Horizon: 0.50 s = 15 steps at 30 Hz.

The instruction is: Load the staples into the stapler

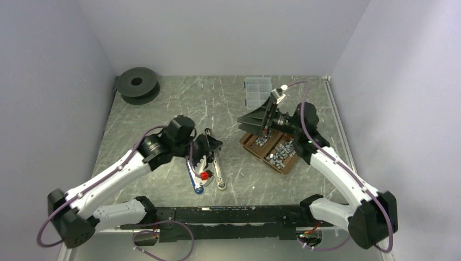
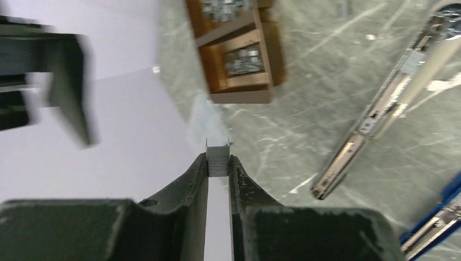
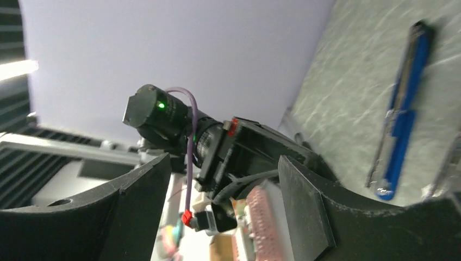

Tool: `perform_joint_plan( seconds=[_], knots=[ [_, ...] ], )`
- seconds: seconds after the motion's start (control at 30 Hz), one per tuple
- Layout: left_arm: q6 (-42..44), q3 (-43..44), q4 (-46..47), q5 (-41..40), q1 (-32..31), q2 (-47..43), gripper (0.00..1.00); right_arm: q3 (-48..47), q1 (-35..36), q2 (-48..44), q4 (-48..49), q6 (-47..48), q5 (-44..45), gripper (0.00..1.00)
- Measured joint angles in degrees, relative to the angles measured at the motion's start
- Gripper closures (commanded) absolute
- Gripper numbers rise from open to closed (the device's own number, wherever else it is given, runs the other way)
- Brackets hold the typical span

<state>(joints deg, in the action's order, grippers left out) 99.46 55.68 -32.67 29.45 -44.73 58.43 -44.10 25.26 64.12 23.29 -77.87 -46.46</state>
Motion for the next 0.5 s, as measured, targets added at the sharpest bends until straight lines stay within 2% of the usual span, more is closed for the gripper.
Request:
perform_joint_plan(
  seconds=[0.13,0.27,0.5],
  knots=[
    [2.2,4.2,-5.5,-1.6,-0.5,10.5,0.98,-6.6,-2.8,-5.4,-19.9,13.2,5.1,0.24],
    [4.6,9.2,-9.3,-4.8,-2.4,21.6,0.98,-9.6,-3.6,-9.2,-33.6,22.3,12.2,0.24],
    [7.8,15.5,-11.7,-10.6,-6.3,38.1,0.96,-7.0,-4.4,-14.8,-46.7,27.6,19.5,0.24]
  ],
)
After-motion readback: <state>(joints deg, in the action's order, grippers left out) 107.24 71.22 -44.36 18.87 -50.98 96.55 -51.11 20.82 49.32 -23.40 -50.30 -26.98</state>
